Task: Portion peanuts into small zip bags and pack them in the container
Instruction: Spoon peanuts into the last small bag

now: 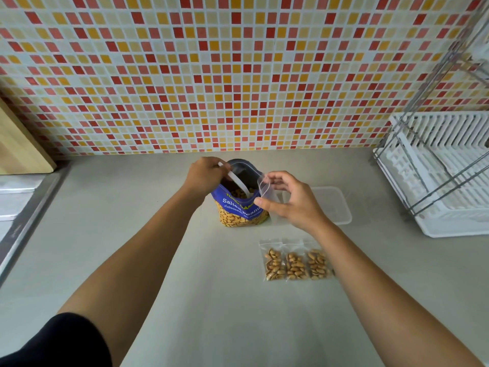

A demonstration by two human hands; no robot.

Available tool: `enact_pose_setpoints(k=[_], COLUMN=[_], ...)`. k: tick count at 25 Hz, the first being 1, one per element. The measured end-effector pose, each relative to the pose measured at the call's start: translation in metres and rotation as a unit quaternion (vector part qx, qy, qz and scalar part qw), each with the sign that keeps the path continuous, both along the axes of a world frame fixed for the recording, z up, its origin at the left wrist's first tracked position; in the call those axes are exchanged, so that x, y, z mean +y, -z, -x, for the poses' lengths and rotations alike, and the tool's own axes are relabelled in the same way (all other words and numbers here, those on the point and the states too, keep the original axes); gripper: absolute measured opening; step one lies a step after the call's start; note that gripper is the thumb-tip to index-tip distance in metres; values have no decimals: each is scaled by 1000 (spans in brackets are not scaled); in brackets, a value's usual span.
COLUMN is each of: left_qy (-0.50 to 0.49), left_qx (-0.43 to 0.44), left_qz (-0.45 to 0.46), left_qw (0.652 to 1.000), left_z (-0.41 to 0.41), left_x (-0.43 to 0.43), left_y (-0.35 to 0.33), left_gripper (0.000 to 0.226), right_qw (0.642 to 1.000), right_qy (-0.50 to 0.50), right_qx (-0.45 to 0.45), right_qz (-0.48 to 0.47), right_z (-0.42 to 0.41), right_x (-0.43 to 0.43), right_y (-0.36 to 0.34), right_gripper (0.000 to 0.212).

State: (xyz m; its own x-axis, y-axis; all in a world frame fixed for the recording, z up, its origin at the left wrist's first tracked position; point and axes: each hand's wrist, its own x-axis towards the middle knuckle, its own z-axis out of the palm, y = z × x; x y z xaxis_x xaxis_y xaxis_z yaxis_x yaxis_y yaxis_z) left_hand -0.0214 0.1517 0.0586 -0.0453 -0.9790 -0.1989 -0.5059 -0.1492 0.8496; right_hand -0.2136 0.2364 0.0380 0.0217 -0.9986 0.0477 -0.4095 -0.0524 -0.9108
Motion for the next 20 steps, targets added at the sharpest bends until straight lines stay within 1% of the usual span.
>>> enact_pose_setpoints(k=[3,5,7,10,14,20], left_qy=[-21,-29,-39,-64,-99,-156], left_qx=[28,39,55,74,106,150], left_qz=[8,7,4,-11,-42,-62], left_qw=[999,999,998,995,989,974], left_z=[-2,-4,-7,-11,-22,-42], left_x=[1,2,1,0,-2,-9], left_y=[-3,-6,-8,-11,-12,-25], left_gripper=[21,22,23,24,25,14], right_qw=[1000,1000,998,995,992,985], right_qy=[-1,14,39,68,80,57], right_qx=[-6,-19,-17,14,61,135], right_qz=[2,14,38,69,75,93], right_z=[0,-1,-1,0,0,-9], right_x=[-1,-1,-2,-5,-10,-15], right_y=[0,1,2,2,-1,-12], right_gripper=[57,53,53,58,60,63])
